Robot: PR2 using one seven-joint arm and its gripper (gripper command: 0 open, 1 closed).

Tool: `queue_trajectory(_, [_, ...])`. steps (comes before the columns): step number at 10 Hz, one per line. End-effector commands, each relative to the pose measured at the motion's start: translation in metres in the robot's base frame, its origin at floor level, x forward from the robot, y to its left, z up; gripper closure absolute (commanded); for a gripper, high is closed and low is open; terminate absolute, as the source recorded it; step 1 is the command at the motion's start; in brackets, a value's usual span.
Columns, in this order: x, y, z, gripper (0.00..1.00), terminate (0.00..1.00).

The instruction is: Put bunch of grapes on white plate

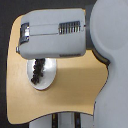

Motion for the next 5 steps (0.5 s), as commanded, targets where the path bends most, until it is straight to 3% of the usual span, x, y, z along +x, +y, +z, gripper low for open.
queue_trajectory(1, [0.009,-0.075,0.054,0.0,0.0])
queue_trajectory(5, [0.017,-0.192,0.068,0.0,0.0])
